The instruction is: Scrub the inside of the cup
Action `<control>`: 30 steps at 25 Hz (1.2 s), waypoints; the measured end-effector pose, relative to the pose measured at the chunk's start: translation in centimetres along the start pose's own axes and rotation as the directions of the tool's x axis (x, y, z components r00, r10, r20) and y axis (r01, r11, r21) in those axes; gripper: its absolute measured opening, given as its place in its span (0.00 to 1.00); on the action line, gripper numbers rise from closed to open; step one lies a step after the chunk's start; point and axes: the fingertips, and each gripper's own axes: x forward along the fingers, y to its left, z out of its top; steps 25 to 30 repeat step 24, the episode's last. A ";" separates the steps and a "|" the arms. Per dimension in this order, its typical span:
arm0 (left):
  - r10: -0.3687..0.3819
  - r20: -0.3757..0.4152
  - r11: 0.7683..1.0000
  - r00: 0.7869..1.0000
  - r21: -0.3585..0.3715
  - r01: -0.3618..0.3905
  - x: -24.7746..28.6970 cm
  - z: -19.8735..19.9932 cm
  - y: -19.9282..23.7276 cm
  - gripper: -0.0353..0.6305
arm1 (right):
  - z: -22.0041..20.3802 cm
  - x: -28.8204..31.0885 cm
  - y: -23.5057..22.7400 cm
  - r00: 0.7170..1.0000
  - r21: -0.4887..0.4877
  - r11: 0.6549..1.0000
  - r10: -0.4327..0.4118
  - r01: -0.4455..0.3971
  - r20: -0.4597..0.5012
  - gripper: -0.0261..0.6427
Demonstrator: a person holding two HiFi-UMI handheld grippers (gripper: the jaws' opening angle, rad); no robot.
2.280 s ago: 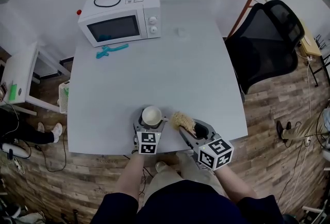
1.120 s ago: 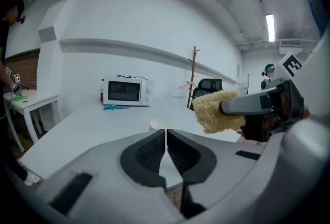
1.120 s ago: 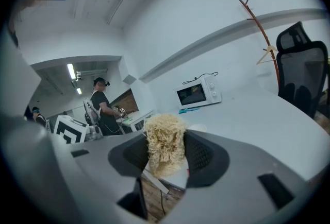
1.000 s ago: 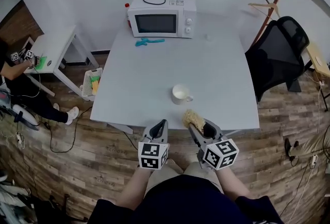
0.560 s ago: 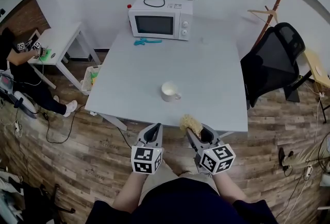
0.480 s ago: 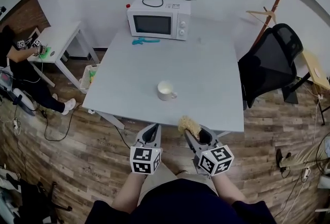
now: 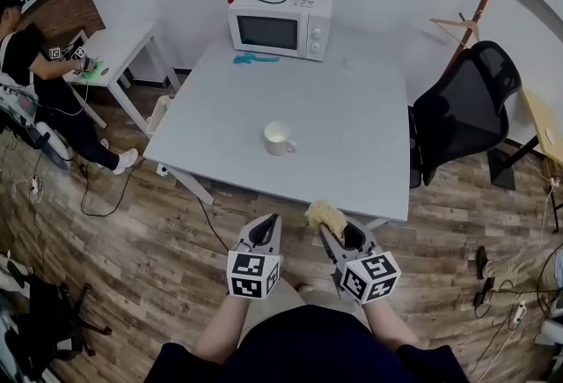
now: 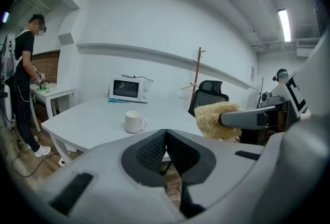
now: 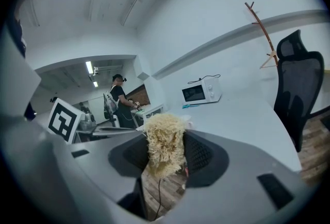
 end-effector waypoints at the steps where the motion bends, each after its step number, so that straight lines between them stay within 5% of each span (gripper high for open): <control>1: 0.002 0.001 1.000 1.000 0.003 -0.002 -0.1 -0.1 -0.3 0.08 | 0.0 -0.2 0.1 1.000 -0.004 1.000 0.010 -0.010 -0.002 0.31; 30: 0.034 0.004 0.999 0.999 0.021 -0.034 -0.3 -0.5 -2.8 0.08 | 1.2 -1.8 -0.4 0.997 -0.063 0.995 0.076 -0.074 0.020 0.31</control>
